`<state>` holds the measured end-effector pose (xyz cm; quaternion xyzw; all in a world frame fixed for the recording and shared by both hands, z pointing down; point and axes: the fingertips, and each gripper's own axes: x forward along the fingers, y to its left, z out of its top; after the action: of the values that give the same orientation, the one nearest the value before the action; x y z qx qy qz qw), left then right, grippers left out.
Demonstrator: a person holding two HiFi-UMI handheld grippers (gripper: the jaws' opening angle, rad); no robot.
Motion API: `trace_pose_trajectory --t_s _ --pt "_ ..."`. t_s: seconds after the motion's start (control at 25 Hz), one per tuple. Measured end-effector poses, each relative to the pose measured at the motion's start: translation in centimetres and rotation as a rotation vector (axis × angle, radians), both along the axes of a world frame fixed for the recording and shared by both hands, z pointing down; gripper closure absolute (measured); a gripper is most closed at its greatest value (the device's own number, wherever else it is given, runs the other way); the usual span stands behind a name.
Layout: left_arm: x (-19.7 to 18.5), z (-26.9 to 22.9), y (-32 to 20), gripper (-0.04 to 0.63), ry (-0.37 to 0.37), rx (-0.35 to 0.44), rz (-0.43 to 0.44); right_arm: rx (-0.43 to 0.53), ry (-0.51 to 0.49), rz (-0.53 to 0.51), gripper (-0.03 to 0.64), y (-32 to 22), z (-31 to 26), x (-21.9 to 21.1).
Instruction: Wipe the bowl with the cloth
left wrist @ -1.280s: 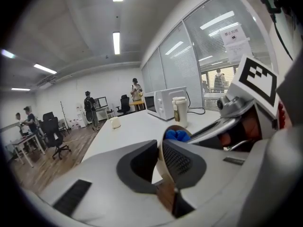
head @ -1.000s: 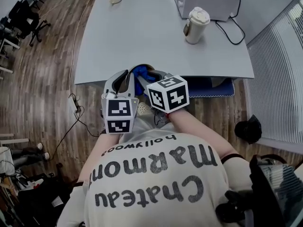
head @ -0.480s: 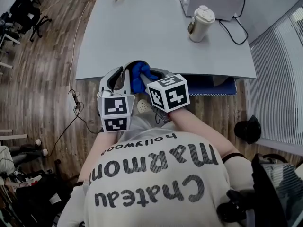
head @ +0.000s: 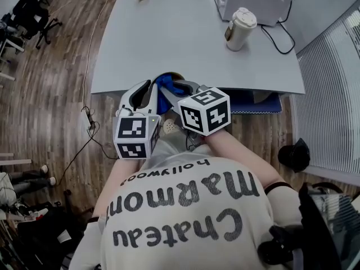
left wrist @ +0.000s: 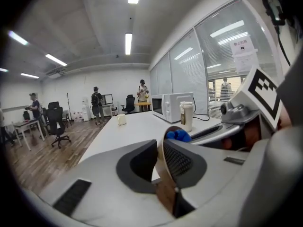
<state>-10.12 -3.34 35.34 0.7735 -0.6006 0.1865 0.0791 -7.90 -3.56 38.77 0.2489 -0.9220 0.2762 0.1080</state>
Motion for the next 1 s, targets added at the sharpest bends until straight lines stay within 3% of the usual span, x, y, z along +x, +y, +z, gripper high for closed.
trace_pose_trajectory --t_s 0.32,0.44,0.68,1.0 --pt "-1.1 0.7 0.6 0.532 0.045 -0.024 -0.024 0.022 0.053 -0.193 0.552 2.5 1.7 -2.3" --pt "-1.6 1.7 0.6 0.534 0.059 -0.053 -0.05 0.036 0.145 -0.215 0.552 2.4 3.4 -1.9" --pt "-2.7 2.7 1.4 0.537 0.091 -0.075 -0.083 0.059 0.324 -0.177 0.552 2.1 5.1 -0.6" --pt "-3.3 2.9 1.2 0.535 0.087 -0.068 -0.098 0.135 0.409 -0.108 0.552 0.6 5.0 1.0"
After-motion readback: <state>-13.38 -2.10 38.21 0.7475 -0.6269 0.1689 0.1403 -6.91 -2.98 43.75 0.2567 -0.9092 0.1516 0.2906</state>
